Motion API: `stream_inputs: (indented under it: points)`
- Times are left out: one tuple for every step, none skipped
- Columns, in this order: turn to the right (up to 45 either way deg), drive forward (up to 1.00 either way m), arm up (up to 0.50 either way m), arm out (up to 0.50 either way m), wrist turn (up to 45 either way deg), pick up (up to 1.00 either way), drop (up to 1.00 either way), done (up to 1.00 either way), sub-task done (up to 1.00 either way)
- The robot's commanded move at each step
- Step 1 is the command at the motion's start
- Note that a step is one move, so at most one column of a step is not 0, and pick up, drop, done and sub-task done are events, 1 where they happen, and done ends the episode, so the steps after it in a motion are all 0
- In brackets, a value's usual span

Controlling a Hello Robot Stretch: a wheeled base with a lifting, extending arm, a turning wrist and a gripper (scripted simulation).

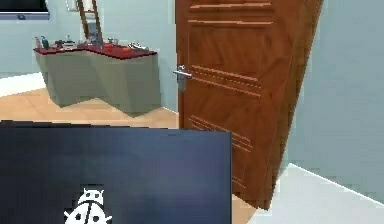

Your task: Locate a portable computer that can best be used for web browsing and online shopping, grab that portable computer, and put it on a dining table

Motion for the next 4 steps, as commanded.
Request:
stream_inputs:
  points:
    - [-45.0,0.0,0.0,0.0,0.0,0.0,0.0,0.0,0.0]
    - [0.0,1.0,0.0,0.0,0.0,0.0,0.0,0.0,0.0]
    - [0.0,1.0,0.0,0.0,0.0,0.0,0.0,0.0,0.0]
    - [0.0,1.0,0.0,0.0,0.0,0.0,0.0,0.0,0.0]
